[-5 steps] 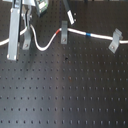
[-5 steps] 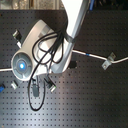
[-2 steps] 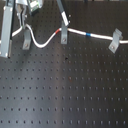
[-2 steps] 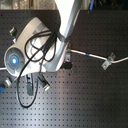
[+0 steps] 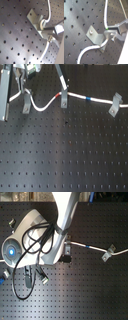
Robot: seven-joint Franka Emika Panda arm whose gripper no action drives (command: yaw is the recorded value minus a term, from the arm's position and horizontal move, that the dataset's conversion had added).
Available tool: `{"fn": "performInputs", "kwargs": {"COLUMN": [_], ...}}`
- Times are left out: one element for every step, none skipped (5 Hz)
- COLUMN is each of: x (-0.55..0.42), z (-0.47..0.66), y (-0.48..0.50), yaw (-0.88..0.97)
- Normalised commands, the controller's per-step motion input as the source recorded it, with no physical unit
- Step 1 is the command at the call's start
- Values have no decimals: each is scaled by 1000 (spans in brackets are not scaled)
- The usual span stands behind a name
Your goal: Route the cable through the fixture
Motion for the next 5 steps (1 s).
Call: {"fn": "performInputs", "kwargs": {"x": [-159,-155,-110,46,-39], "z": [327,472,454,74,-61], "y": [-250,-284,-340,-569,-84], "yaw": [0,0,0,194,66]}}
